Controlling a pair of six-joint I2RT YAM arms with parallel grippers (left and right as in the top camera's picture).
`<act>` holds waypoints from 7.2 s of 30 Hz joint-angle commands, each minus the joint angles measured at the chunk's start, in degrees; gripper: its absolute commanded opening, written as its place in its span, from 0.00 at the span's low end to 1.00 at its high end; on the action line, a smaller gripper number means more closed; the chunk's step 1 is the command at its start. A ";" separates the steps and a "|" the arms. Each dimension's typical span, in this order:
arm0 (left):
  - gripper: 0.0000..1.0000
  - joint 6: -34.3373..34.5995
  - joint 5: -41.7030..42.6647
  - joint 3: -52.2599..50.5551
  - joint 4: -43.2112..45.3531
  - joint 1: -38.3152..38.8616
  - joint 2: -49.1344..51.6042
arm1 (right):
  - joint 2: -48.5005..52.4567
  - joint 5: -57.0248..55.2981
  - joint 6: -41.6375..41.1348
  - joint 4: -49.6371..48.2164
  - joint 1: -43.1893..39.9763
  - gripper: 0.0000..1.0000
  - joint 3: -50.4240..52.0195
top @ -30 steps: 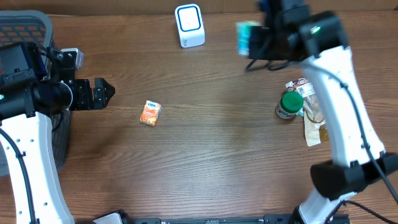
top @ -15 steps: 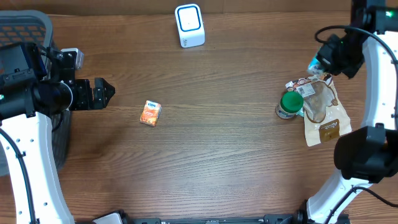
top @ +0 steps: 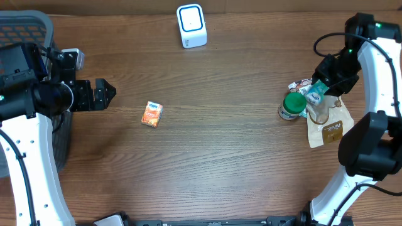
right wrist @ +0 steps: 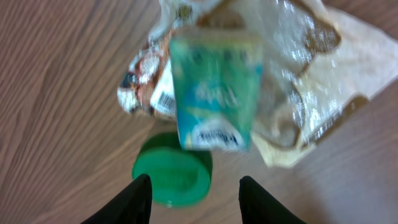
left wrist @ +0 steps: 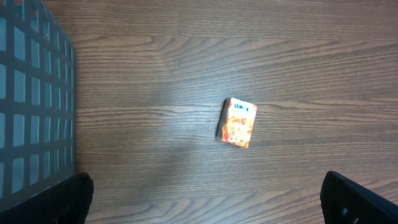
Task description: Scan the item barcode
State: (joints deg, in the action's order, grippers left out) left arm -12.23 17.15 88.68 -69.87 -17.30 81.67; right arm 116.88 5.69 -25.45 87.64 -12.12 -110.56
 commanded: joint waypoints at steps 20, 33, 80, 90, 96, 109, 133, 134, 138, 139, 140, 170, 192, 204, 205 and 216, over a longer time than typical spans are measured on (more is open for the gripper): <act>1.00 -0.85 0.00 -0.15 0.02 -0.26 0.35 | -0.28 21.38 2.29 -19.58 32.89 0.61 -4.26; 1.00 -0.87 0.00 -0.15 0.02 -0.26 0.35 | 8.48 20.31 -6.27 -41.97 49.46 0.56 4.24; 1.00 -0.87 0.00 -0.15 0.02 -0.26 0.35 | 19.23 16.20 10.16 -59.21 61.33 0.54 4.07; 1.00 -0.85 0.00 -0.15 0.02 -0.26 0.35 | 17.77 17.29 3.52 -44.59 56.87 0.41 3.39; 1.00 -0.87 0.00 -0.15 0.02 -0.26 0.35 | 15.15 15.72 2.86 -35.98 52.63 0.40 2.80; 0.99 -0.85 0.00 -0.15 0.02 -0.26 0.35 | 5.31 9.11 6.86 -20.59 47.25 0.37 2.80; 1.00 -0.85 0.02 -0.15 0.02 -0.26 0.35 | 2.47 25.00 0.87 -49.57 37.22 0.34 29.62; 1.00 -0.85 0.00 -0.13 0.02 -0.26 0.35 | 2.67 24.09 -0.37 -49.70 37.22 0.34 29.94; 1.00 -0.87 0.00 -0.15 0.02 -0.26 0.35 | 3.41 22.08 -3.32 -50.31 37.22 0.29 30.47; 1.00 -0.87 0.00 -0.15 0.02 -0.26 0.35 | 3.61 22.05 -3.32 -50.45 37.22 0.28 30.47; 0.99 -0.85 0.00 -0.13 0.02 -0.26 0.35 | 3.69 22.05 -3.32 -50.49 37.22 0.27 30.49; 1.00 -0.87 0.00 -0.15 0.02 -0.26 0.35 | -4.33 7.43 -1.97 -39.12 40.30 0.04 25.11; 1.00 -0.87 0.00 -0.15 0.02 -0.26 0.35 | 8.00 -44.57 -6.05 -18.34 54.53 0.04 17.20; 1.00 -0.85 0.00 -0.15 0.02 -0.26 0.35 | 8.09 -42.49 3.48 -20.79 63.34 0.17 17.20; 1.00 -0.87 0.00 -0.15 0.02 -0.26 0.35 | 8.09 -42.51 3.48 -21.00 64.32 0.19 17.20; 1.00 -0.85 0.00 -0.15 0.02 -0.26 0.35 | 8.09 -44.78 4.94 -22.21 70.01 0.72 17.16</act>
State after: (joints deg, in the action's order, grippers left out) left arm -12.23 17.15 88.68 -69.87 -17.30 81.67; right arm 125.21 -37.78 -20.73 65.60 58.33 -93.14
